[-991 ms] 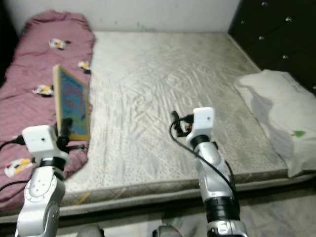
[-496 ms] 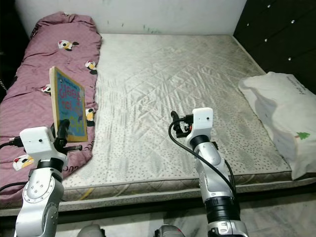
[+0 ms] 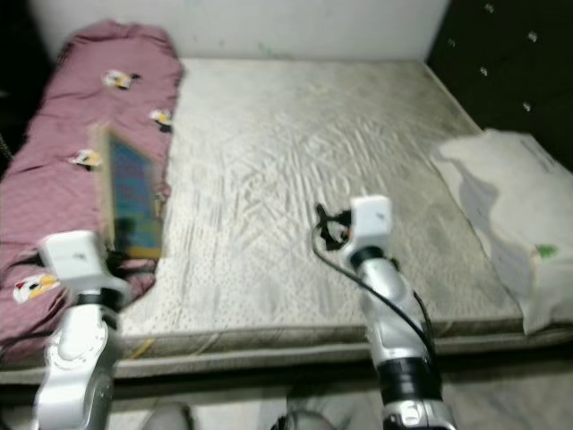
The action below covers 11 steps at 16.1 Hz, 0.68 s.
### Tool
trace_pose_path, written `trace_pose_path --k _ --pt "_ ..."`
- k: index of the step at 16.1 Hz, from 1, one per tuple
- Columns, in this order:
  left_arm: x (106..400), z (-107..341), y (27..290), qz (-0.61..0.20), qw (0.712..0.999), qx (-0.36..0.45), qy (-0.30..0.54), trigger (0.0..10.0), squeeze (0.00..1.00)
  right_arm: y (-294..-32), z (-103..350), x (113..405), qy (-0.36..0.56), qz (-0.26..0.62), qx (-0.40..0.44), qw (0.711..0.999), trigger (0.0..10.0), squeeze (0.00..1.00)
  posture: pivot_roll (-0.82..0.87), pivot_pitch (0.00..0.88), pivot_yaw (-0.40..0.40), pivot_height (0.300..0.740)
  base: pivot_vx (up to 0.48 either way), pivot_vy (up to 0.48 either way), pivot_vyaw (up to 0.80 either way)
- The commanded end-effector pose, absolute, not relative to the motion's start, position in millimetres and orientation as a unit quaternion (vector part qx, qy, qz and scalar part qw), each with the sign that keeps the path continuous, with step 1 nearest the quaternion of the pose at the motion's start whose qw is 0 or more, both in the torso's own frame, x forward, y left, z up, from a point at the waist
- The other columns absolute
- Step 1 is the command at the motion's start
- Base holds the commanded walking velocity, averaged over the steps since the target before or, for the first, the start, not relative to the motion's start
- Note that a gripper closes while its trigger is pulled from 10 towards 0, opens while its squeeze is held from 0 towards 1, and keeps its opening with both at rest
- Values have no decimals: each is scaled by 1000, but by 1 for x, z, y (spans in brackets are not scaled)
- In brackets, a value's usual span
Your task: Clean up the room
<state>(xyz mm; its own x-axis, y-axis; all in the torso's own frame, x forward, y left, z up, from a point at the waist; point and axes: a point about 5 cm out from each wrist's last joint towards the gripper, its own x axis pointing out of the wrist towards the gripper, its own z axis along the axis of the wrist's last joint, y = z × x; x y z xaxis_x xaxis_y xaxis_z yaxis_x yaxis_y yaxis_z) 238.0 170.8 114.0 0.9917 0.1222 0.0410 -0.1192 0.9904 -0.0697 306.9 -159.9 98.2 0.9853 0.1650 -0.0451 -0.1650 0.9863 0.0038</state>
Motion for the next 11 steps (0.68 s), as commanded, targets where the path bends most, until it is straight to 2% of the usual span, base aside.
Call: trace_pose_path --k 1,11 --pt "240 123 176 69 996 -28 -45 10000 0 -158 99 308 21 86 0 996 10000 0 -3 55 -49 740 0 -326 0" --pt "241 123 174 66 996 -29 -46 10000 0 -158 99 308 21 84 -2 996 10000 0 -6 54 -48 740 0 -480 0"
